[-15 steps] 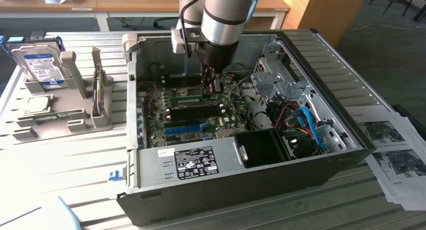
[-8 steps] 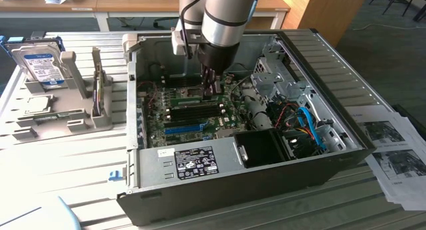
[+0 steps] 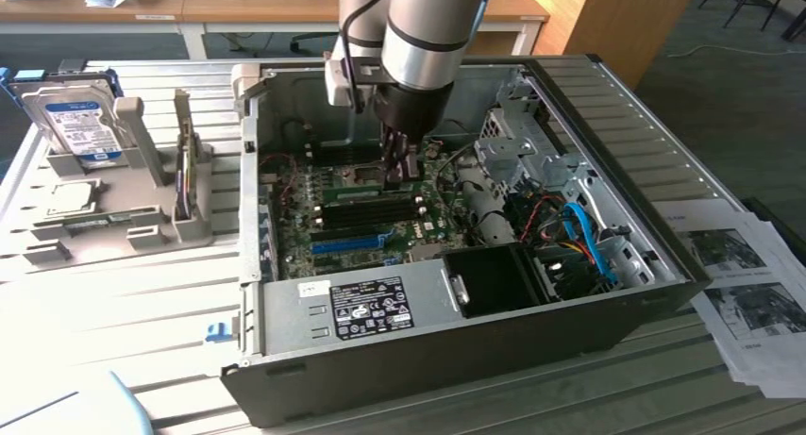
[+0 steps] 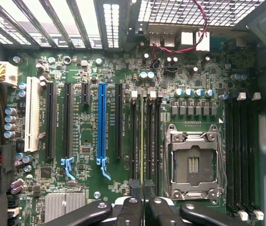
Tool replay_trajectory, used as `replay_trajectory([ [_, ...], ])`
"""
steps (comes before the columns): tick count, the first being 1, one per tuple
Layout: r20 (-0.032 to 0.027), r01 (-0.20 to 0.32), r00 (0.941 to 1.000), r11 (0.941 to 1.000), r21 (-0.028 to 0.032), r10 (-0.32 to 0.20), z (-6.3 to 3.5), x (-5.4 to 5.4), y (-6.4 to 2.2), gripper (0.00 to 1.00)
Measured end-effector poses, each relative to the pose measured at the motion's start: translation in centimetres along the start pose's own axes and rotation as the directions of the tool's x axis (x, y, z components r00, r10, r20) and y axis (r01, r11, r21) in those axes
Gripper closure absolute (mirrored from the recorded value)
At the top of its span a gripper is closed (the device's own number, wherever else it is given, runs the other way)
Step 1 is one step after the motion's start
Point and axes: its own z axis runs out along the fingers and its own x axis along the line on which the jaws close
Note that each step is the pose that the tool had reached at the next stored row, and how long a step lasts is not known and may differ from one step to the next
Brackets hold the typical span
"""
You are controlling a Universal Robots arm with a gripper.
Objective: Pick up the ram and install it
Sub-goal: 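Insert the ram into the slot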
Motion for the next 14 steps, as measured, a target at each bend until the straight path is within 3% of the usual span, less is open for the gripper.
replay_trajectory([
  [14,-0.0001,0.000,1.0000,1.0000,-0.0001,0.000,1.26,0.2,-0.07,0.89],
])
